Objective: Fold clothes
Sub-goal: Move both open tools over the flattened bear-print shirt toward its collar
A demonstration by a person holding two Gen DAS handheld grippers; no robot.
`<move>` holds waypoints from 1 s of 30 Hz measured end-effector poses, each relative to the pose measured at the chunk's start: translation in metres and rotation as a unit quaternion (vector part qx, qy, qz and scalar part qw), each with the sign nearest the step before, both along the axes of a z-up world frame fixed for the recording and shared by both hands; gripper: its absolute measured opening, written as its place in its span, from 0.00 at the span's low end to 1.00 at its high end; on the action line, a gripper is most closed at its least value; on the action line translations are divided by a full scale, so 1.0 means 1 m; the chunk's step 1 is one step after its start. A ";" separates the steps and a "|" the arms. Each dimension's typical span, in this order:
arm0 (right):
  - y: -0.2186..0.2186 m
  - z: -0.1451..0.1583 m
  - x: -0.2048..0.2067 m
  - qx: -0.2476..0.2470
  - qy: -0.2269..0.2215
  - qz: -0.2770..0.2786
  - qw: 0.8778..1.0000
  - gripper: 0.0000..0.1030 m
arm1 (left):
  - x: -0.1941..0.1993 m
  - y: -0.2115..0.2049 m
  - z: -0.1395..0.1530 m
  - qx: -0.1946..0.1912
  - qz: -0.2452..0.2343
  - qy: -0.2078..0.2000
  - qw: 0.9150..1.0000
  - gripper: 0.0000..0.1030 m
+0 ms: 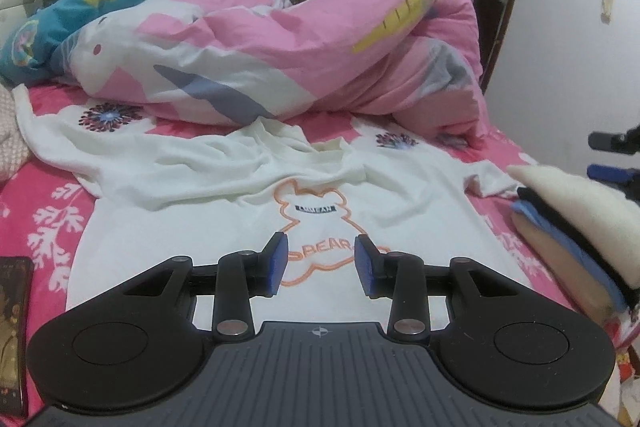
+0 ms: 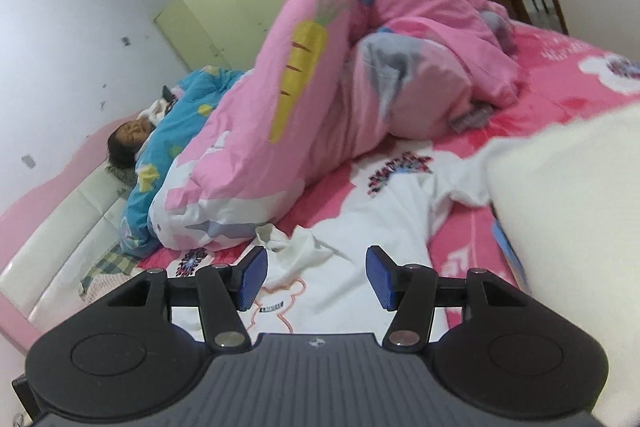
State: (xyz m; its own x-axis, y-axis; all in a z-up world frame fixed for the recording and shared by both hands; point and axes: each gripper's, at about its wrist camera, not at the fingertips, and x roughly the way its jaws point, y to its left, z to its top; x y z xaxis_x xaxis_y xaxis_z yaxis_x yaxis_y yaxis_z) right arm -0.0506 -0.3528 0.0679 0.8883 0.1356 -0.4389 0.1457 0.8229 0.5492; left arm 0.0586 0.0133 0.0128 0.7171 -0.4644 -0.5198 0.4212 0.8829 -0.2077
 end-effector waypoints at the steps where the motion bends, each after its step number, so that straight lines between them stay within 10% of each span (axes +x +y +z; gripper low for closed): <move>1: -0.002 -0.005 -0.005 0.006 0.003 -0.005 1.000 0.56 | -0.002 -0.001 0.000 0.002 0.002 0.001 1.000 0.35; 17: -0.016 -0.063 -0.013 0.012 0.053 -0.020 0.998 0.56 | 0.011 -0.031 -0.024 0.066 0.034 0.038 0.997 0.36; 30: 0.013 -0.082 0.075 -0.030 0.051 0.020 0.998 0.56 | 0.062 -0.035 -0.016 0.093 0.061 0.016 0.994 0.36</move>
